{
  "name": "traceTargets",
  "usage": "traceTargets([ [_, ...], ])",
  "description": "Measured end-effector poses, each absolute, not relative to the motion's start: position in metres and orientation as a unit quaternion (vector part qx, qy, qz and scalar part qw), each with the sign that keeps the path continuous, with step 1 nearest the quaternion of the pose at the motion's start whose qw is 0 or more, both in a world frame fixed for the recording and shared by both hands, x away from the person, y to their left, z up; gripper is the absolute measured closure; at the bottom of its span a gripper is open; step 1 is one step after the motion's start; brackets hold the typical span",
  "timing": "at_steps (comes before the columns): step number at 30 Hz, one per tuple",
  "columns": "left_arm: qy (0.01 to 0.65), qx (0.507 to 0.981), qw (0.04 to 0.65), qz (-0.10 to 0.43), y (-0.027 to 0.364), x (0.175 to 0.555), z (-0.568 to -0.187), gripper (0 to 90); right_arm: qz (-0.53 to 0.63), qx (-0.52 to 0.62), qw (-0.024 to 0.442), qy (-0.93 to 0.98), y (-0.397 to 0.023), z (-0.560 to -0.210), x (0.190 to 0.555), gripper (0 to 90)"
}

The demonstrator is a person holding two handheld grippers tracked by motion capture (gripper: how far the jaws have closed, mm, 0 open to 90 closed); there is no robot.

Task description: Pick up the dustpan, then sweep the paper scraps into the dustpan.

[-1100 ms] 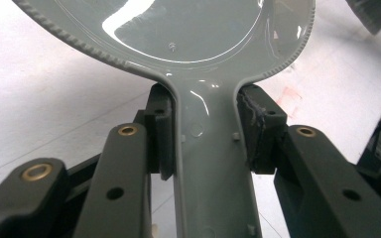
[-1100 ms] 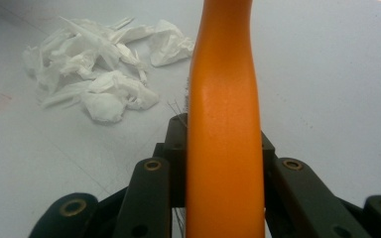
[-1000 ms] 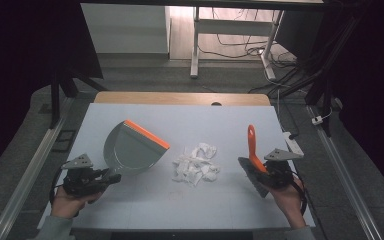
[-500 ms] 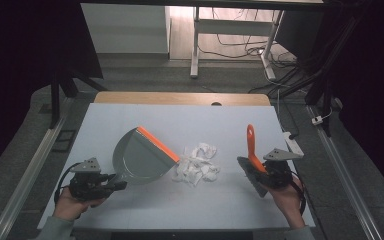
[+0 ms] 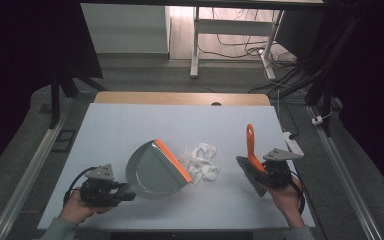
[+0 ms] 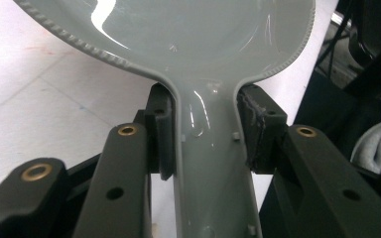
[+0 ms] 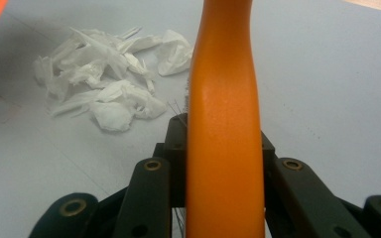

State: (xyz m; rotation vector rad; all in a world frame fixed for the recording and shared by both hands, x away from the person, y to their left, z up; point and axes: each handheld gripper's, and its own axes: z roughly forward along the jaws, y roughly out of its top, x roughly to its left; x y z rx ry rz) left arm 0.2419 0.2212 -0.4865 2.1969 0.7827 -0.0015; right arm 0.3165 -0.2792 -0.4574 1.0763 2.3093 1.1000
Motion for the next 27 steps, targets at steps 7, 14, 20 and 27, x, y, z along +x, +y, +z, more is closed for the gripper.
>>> traceTargets([
  [7,0.320,0.864,0.388,-0.001,0.221,0.243,-0.488,61.8,0.390,0.380,0.184,0.818,-0.278,-0.458,0.316,71.4],
  [14,0.320,0.869,0.376,-0.002,0.223,0.244,-0.489,61.7,0.394,0.379,0.185,0.816,-0.277,-0.457,0.317,71.4],
  [20,0.318,0.874,0.367,-0.013,0.226,0.245,-0.492,61.8,0.401,0.377,0.186,0.814,-0.274,-0.454,0.320,71.4],
  [27,0.323,0.879,0.349,-0.019,0.229,0.246,-0.496,61.7,0.408,0.377,0.190,0.810,-0.264,-0.452,0.329,71.4],
])
